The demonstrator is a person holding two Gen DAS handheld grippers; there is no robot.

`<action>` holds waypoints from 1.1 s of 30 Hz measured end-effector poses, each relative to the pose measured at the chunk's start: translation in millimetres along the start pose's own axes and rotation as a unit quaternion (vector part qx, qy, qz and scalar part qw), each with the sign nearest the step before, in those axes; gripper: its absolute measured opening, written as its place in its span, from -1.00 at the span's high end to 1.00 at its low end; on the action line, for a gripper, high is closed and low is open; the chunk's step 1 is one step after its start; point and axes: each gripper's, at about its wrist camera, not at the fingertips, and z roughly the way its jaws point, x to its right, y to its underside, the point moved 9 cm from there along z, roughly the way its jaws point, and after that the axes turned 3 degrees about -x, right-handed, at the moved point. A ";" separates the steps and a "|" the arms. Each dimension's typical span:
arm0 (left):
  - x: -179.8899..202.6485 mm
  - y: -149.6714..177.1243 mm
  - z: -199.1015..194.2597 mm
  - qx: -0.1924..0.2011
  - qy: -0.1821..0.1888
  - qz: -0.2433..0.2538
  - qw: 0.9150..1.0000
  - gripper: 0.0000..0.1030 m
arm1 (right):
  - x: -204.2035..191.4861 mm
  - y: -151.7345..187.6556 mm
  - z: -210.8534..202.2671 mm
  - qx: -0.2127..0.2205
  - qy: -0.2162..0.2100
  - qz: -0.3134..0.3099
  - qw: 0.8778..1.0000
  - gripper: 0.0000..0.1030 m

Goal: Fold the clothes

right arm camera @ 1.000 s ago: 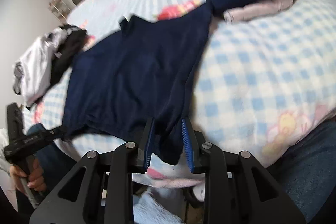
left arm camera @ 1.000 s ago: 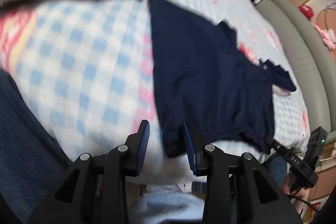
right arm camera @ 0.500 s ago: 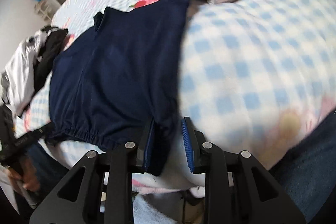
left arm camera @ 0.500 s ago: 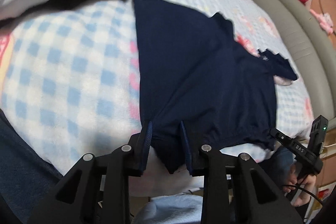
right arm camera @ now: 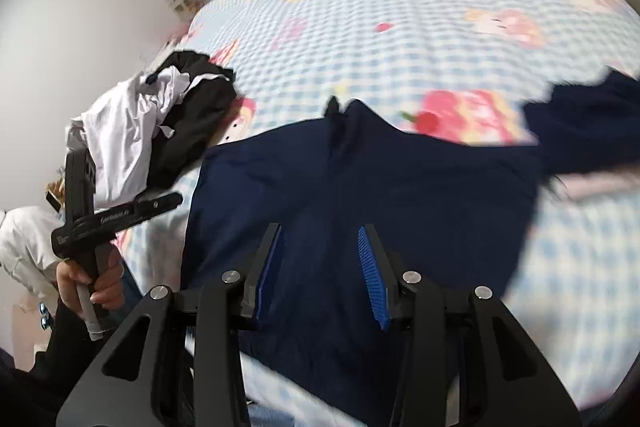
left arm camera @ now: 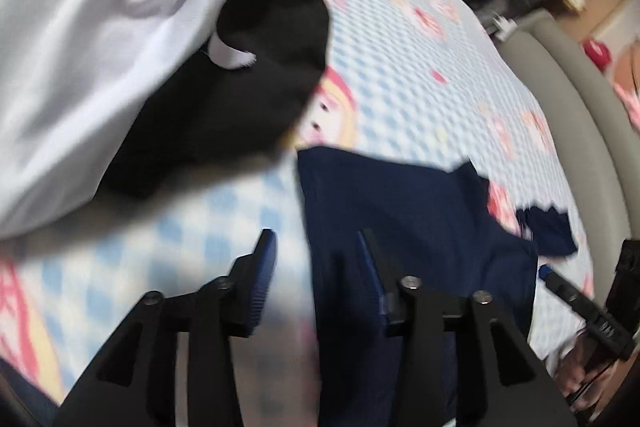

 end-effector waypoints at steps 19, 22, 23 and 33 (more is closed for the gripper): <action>5.5 -34.2 24.1 0.029 -0.019 0.052 0.998 0.92 | -4.2 -85.8 142.6 -0.015 0.026 -0.006 1.000 0.94; 4.6 -42.9 26.3 0.033 -0.022 0.056 0.998 0.92 | 0.2 -93.2 136.8 -0.003 0.034 -0.007 0.999 0.95; 5.6 -44.9 28.4 0.033 -0.021 0.060 0.997 0.92 | 2.4 -96.6 135.2 0.003 0.032 -0.002 0.999 0.95; 24.0 -35.6 -8.8 0.041 0.035 0.070 0.996 0.61 | 15.1 -97.1 137.8 0.008 -0.013 0.066 0.998 0.57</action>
